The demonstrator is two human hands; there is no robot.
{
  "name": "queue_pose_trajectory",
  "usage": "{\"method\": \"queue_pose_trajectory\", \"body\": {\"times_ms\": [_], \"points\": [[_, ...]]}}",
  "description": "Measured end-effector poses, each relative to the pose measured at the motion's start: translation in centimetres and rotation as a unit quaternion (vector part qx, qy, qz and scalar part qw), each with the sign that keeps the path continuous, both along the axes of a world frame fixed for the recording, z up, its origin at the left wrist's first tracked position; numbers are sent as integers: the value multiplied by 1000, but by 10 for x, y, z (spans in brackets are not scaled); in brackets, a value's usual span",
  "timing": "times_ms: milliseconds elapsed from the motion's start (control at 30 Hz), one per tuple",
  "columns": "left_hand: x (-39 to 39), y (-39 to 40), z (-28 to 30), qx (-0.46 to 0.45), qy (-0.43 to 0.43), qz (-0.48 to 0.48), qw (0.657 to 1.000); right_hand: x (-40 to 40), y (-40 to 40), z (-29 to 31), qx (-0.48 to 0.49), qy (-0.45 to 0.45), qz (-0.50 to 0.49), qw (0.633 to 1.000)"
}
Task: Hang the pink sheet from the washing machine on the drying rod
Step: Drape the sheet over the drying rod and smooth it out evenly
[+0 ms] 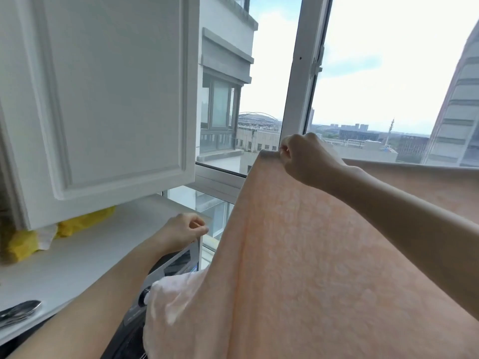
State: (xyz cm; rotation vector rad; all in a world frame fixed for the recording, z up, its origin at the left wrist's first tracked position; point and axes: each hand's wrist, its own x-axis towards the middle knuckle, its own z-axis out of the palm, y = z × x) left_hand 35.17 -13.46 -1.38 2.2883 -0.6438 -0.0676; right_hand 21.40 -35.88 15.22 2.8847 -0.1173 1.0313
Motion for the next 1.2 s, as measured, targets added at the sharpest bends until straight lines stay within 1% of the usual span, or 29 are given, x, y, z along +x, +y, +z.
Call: {"method": "queue_pose_trajectory", "body": {"times_ms": [67,100,200,300,400,467,567,633,767,867,1000,1100,1200], "points": [[-12,-20,21,-113,38,-70,990,-3,-6,0,12,0,7,1000],[-17,-30,32,-154,42,-92,983,-6,-9,0,17,-1,13,1000],[-30,-58,63,-231,-16,-122,965,-12,-17,2,27,0,29,999],[-37,-81,84,-287,-61,-117,949,-19,-21,5,44,-6,31,999],[-39,-95,90,-301,-84,-99,945,-24,-21,7,46,-9,35,998],[-38,-100,89,-317,-99,-71,941,-27,-20,6,46,-19,38,998],[-38,-103,94,-365,-106,-25,924,-30,-19,4,23,-52,33,998],[-38,-103,101,-390,-121,-10,913,-31,-19,1,1,-59,19,998],[-44,-107,123,-369,-194,-21,909,-42,-27,2,13,-71,-19,997],[-50,-115,137,-341,-249,-33,906,-59,-37,5,22,-72,-23,997],[-56,-129,148,-261,-319,-65,909,-79,-48,8,29,-76,-34,996],[-62,-136,150,-192,-339,-94,916,-89,-53,8,47,-72,-43,995],[-65,-139,148,-171,-317,-134,923,-92,-55,7,46,-66,-53,995]]}}
